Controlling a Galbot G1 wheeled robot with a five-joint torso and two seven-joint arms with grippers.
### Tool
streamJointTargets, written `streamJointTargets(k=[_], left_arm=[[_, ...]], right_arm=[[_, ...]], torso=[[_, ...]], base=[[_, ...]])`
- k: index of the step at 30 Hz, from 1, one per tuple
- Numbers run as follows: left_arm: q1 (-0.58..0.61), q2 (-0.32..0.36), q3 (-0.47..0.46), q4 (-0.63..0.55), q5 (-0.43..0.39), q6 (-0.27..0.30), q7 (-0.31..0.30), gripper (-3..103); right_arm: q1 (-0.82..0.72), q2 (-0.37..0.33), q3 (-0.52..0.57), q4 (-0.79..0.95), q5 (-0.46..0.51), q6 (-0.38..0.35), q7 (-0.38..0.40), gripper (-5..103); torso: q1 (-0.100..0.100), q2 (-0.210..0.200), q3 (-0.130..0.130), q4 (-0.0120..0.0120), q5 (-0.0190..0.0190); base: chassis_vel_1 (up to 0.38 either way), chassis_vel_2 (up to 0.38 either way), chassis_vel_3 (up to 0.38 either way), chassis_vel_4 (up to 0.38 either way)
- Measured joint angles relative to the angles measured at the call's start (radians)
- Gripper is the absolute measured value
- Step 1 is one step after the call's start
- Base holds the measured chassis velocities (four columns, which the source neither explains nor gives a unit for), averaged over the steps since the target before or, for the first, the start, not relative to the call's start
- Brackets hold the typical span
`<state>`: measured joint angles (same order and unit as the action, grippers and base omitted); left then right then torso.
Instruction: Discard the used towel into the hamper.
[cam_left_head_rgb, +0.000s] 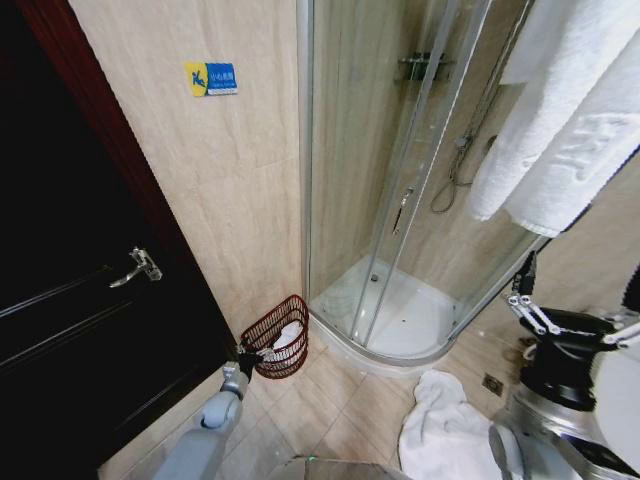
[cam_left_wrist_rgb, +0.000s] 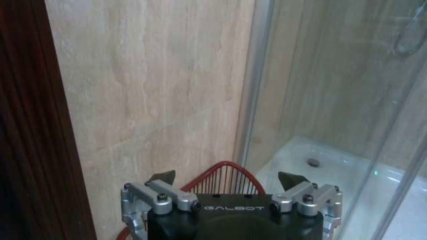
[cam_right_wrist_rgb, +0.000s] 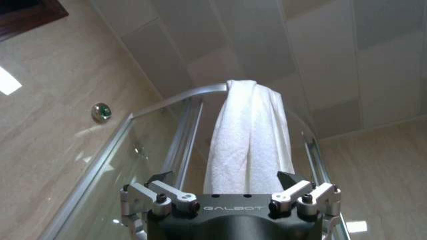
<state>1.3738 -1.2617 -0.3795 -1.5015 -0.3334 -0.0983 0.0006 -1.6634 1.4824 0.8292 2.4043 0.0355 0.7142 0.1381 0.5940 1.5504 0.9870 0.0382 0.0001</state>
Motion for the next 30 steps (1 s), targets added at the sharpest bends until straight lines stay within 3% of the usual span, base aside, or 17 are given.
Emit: streamJointTargets(k=[4, 7, 15, 23, 25, 28, 30], left_arm=[[0.06, -0.02, -0.044, -0.064, 0.078, -0.01, -0.002, 100], [0.085, -0.028, -0.061, -0.094, 0.088, -0.011, 0.0, 100], [0.181, -0.077, -0.156, -0.307, 0.136, 0.016, 0.026, 100], [0.299, -0.13, -0.267, -0.563, 0.131, 0.129, 0.107, 100], [0.301, -0.131, -0.268, -0.569, 0.129, 0.132, 0.108, 100], [0.331, -0.148, -0.27, -0.668, 0.081, 0.208, 0.111, 100], [0.334, -0.151, -0.27, -0.679, 0.077, 0.216, 0.111, 100]], right_arm=[[0.002, -0.002, -0.001, 0.003, 0.0, -0.027, 0.01, 100], [0.006, -0.007, -0.002, 0.004, 0.0, -0.037, 0.015, 100], [0.016, -0.013, -0.008, 0.014, -0.015, -0.092, 0.031, 100], [0.04, -0.023, -0.025, 0.042, -0.011, -0.158, 0.029, 100], [0.041, -0.023, -0.025, 0.042, -0.01, -0.159, 0.029, 100], [0.047, -0.022, -0.026, 0.041, -0.004, -0.165, 0.027, 100], [0.047, -0.02, -0.026, 0.041, -0.003, -0.165, 0.026, 100]], torso=[[0.0, 0.0, 0.0, 0.0, -0.0001], [0.0, 0.0, 0.0, 0.0002, -0.0001], [0.0, 0.0, 0.0, -0.0002, 0.0], [0.0, 0.0, 0.0, 0.0002, 0.0], [0.0, 0.0, 0.0, 0.0002, 0.0], [0.0, 0.0, 0.0, 0.0001, 0.0], [0.0, 0.0, 0.0, 0.0001, 0.0]], base=[[0.0, 0.0, 0.0, 0.0], [0.0, 0.0, 0.0, 0.0], [0.0, 0.0, 0.0, 0.0], [0.0, 0.0, 0.0, 0.0], [0.0, 0.0, 0.0, 0.0], [0.0, 0.0, 0.0, 0.0], [0.0, 0.0, 0.0, 0.0]])
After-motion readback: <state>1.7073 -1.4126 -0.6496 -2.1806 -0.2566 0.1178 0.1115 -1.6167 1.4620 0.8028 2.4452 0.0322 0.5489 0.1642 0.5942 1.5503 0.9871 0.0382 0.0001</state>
